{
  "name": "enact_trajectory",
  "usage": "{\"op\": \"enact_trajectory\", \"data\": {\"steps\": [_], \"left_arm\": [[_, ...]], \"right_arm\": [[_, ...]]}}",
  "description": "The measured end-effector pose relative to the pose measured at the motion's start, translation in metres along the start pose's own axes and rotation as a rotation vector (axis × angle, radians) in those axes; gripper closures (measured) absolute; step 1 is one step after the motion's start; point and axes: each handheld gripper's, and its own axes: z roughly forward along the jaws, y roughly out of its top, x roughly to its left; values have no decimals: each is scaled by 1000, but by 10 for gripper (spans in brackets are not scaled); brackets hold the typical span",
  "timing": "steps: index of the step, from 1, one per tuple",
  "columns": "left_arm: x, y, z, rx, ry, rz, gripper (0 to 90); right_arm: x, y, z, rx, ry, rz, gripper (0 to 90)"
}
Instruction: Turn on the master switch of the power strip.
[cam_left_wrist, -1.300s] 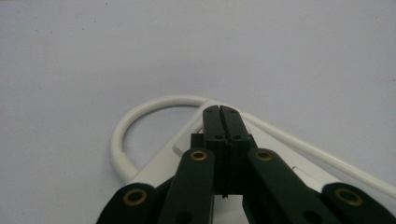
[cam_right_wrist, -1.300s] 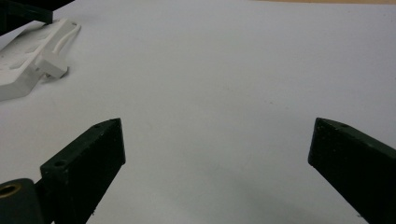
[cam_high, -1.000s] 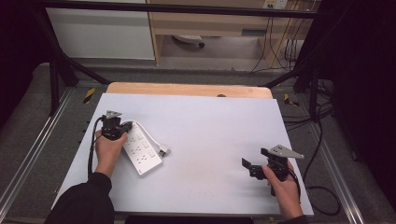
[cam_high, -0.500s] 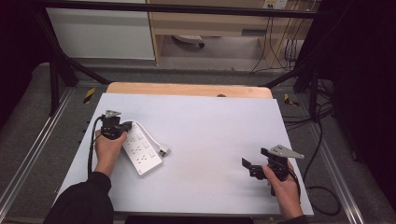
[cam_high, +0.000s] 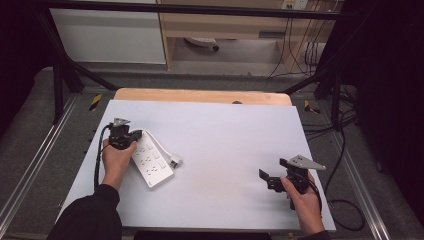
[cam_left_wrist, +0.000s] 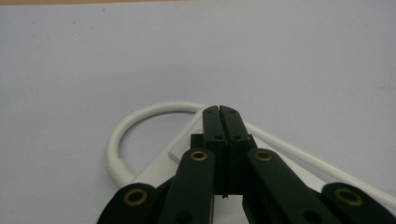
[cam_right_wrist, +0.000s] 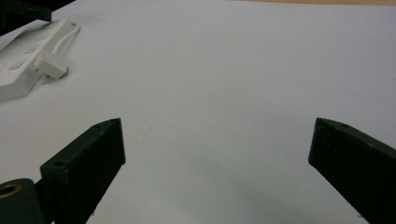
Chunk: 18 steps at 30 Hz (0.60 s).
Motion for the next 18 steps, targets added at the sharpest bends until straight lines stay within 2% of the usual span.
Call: {"op": "enact_trajectory", "data": {"steps": [16, 18], "left_arm": [[-5, 6, -8, -57, -17, -2, 900], [-5, 7, -9, -59, -13, 4, 863]], "right_arm": [[0, 0, 0, 0, -1, -1, 42], [0, 0, 0, 0, 1, 0, 42]]}}
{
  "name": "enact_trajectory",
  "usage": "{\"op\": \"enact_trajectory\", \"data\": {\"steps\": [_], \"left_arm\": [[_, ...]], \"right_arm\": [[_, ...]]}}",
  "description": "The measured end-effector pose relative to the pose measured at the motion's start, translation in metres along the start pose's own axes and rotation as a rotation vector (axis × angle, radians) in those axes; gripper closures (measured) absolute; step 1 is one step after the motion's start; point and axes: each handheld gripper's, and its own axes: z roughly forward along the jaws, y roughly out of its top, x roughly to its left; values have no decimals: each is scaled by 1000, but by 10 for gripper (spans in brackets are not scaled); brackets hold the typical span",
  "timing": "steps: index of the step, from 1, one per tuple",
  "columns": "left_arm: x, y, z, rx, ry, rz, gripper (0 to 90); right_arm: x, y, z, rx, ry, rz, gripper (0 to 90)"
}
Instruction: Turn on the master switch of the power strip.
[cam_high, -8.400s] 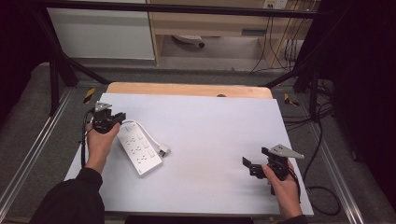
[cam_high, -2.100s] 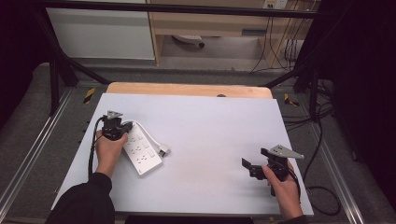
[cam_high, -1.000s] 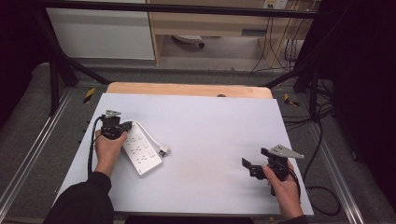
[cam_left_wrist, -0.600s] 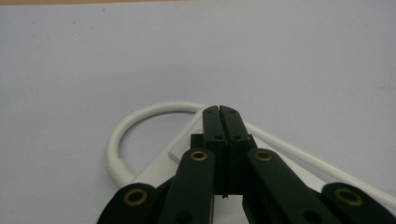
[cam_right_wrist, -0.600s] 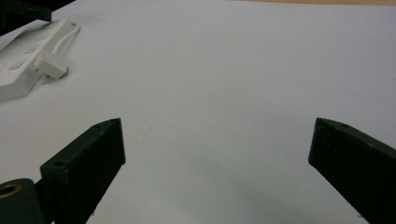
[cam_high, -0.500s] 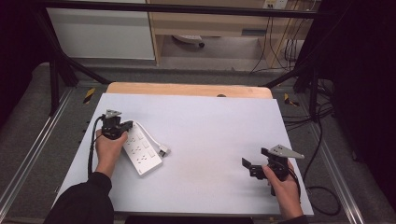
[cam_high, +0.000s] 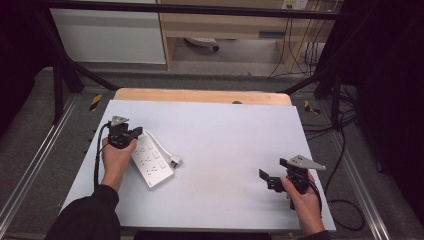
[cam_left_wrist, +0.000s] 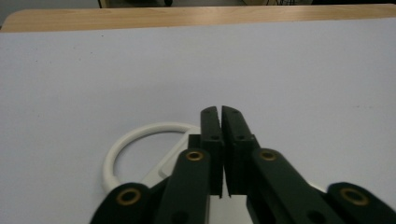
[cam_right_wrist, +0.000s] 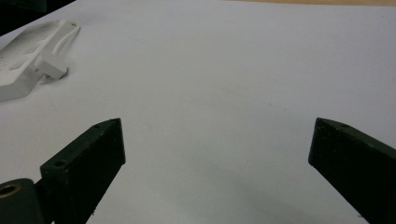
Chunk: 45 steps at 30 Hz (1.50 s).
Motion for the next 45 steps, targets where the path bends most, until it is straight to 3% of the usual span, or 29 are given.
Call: {"op": "enact_trajectory", "data": {"steps": [5, 12, 24, 32, 45], "left_arm": [[-1, 2, -1, -11, -3, -5, 730], [-2, 5, -4, -51, -11, -30, 455], [-3, 9, -10, -98, -24, -47, 137], [0, 11, -18, -101, -37, -90, 121], [-7, 13, -32, -109, -71, -70, 96]], "right_arm": [[0, 0, 0, 0, -1, 0, 42], [0, 0, 0, 0, -1, 0, 42], [0, 0, 0, 1, -2, -1, 41], [0, 0, 0, 2, -4, -1, 41], [0, 0, 0, 1, -5, -3, 41]]}}
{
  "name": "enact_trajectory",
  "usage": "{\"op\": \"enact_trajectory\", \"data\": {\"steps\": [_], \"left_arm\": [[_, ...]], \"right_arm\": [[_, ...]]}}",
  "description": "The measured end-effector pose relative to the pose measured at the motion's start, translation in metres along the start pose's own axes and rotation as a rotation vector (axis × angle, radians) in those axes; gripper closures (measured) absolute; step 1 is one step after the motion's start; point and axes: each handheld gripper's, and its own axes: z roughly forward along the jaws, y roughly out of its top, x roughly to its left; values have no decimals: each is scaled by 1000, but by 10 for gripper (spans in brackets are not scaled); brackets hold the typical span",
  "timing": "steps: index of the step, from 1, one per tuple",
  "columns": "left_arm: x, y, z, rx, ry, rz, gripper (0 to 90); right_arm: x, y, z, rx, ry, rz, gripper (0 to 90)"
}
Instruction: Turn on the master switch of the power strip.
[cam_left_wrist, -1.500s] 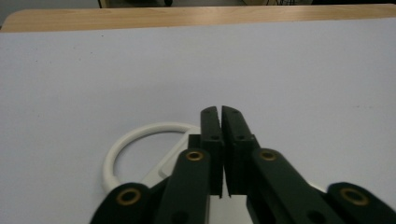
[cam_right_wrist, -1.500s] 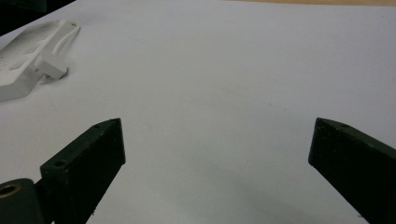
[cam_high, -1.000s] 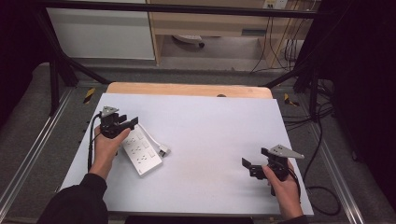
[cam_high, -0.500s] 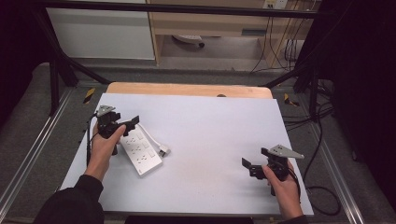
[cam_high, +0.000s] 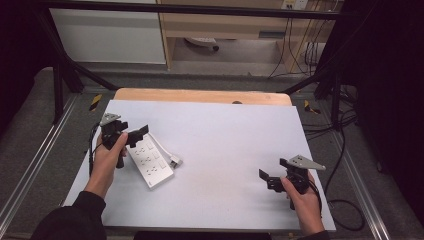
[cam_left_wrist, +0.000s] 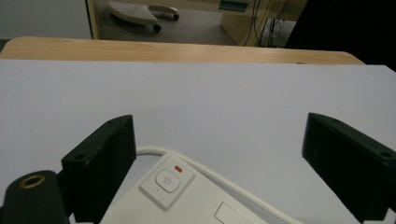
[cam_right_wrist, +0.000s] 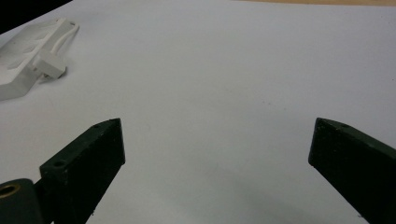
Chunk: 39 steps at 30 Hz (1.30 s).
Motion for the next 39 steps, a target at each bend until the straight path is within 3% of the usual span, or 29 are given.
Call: {"op": "enact_trajectory", "data": {"steps": [26, 32, 39], "left_arm": [[-17, 9, -31, -29, -53, 43, 83], [-17, 1, -47, -48, -38, 39, 89], [-18, -19, -68, -52, -55, 39, 91]], "right_arm": [[0, 0, 0, -1, -1, 2, 41], [0, 0, 0, -2, -1, 1, 41], [0, 0, 0, 1, -3, -3, 41]]}}
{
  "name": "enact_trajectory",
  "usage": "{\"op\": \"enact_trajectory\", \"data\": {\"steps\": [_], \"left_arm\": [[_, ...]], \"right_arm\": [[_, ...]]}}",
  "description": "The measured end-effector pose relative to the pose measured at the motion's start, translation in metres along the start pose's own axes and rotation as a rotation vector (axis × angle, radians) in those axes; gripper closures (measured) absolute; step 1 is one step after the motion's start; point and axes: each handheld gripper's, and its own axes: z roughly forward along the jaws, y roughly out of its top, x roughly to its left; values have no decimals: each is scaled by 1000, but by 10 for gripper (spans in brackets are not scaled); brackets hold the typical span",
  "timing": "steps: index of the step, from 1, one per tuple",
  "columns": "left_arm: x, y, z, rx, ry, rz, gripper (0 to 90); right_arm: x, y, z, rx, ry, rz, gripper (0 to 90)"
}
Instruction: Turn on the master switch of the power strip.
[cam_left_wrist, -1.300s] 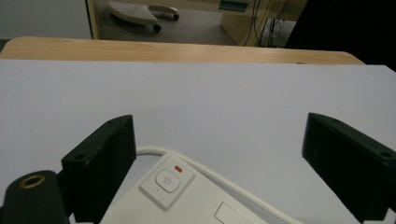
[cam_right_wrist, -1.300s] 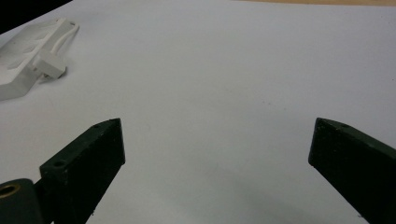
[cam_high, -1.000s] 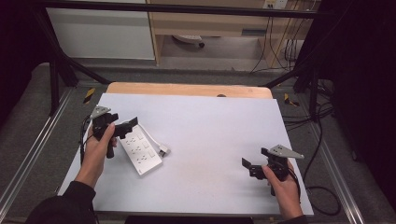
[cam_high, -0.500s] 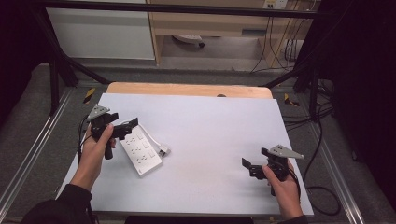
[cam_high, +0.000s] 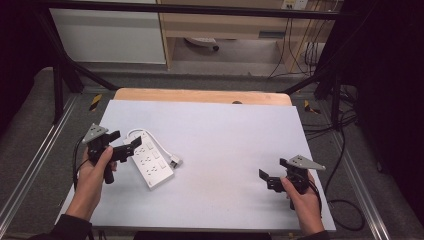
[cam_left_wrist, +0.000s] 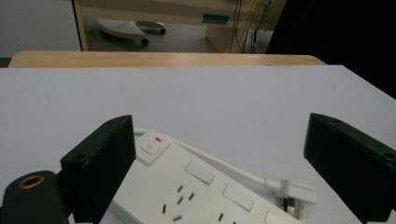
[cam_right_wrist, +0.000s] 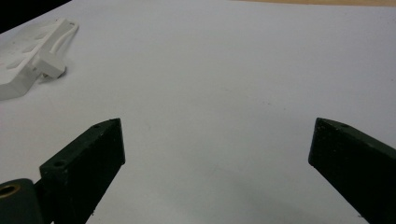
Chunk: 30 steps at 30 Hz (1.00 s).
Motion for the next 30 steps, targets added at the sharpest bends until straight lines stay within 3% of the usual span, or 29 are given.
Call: {"op": "enact_trajectory", "data": {"steps": [11, 23, 26, 30], "left_arm": [[-1, -31, -29, -8, 15, 21, 97], [-9, -63, -38, 15, -3, 31, 101], [-12, -67, -41, 20, -11, 42, 99], [-18, -73, -35, 62, -16, 86, 96]], "right_arm": [[0, 0, 1, 5, -7, 4, 41], [-3, -1, 3, 17, -37, -5, 42], [-4, -2, 5, 36, -56, -10, 44], [-6, -7, 15, 106, -100, -28, 44]]}}
